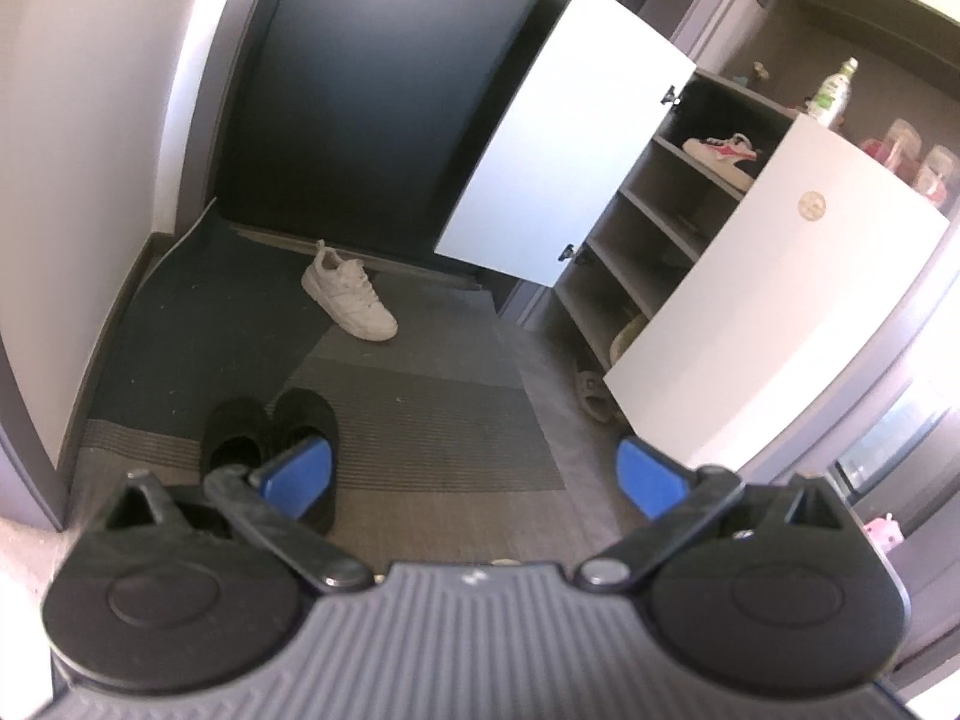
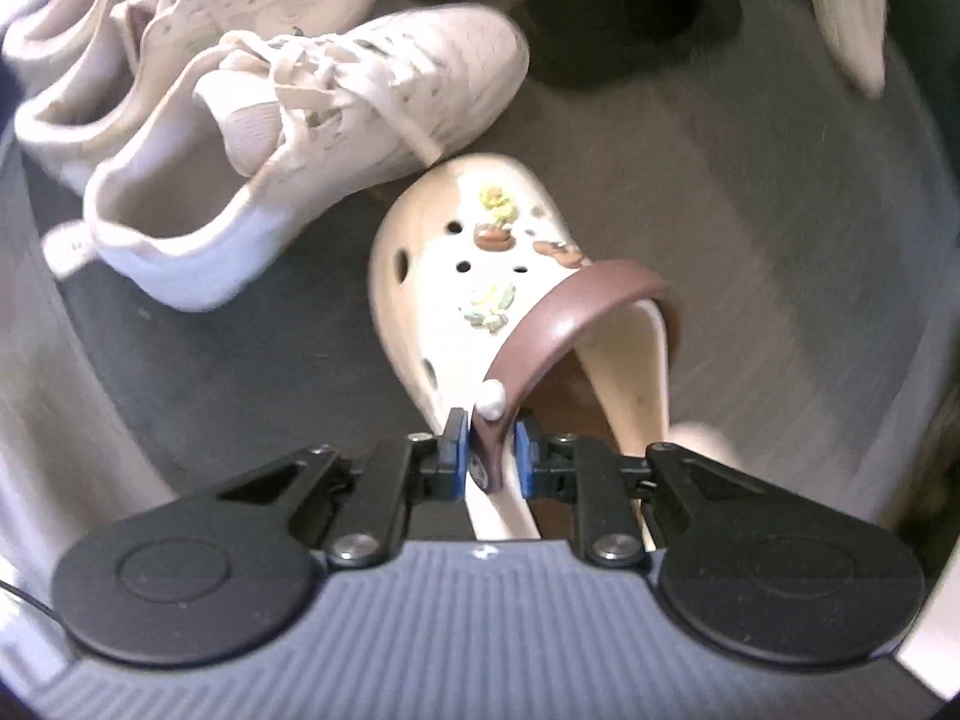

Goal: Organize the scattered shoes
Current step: 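Carry the cream clog with the right gripper toward the other clog, then lower the clog beside its pair and open the right gripper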

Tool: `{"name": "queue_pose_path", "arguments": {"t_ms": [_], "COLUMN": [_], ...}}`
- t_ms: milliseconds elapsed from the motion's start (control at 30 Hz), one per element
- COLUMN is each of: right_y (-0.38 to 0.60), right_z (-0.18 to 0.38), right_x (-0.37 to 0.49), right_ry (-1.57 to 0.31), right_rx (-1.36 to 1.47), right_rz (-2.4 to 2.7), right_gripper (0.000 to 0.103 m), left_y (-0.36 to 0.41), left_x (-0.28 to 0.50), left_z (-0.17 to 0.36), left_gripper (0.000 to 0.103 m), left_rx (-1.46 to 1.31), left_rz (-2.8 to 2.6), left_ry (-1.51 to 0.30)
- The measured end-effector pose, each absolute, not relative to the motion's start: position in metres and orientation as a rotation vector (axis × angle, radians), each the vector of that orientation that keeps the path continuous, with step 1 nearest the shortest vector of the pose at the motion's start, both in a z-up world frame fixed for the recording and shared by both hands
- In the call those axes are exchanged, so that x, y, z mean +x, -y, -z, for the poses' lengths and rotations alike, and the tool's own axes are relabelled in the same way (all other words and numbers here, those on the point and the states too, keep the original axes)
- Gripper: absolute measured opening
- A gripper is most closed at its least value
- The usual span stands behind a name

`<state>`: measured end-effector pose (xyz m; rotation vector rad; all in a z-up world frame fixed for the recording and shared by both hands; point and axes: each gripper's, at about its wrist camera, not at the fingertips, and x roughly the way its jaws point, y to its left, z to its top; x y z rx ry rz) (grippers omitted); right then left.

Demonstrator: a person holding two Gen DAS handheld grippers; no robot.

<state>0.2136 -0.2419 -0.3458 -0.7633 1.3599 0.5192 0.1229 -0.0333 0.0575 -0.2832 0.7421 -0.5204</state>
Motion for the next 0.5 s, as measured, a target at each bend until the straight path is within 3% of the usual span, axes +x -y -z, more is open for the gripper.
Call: {"name": "queue_pose_path", "arguments": {"t_ms": [100,133,500], "right_y": [0.241,0.24,0.24], "right_z": [0.354,0.357,0.387], "right_x": [0.207,0.204,0.181], "right_ry": [-1.374,-1.378,-1.405], "right_rx": [-0.675,-0.646,-0.317], "right_rz": [-0.526,-0.528,-0.533], "right_gripper": [0.017,0.012,0.021], "left_y": [0.034,0.034,0.024], "left_x": [0.121,0.122,0.136], "left_z": [-0.056,-0.055,-0.04], "left_gripper": [0.103,0.103,0.103], "left_rx": [-0.279,-0.28,-0.318], "left_rz": [0.526,0.527,0.493], "left_ry": [-0.746,-0.747,-0.807]}}
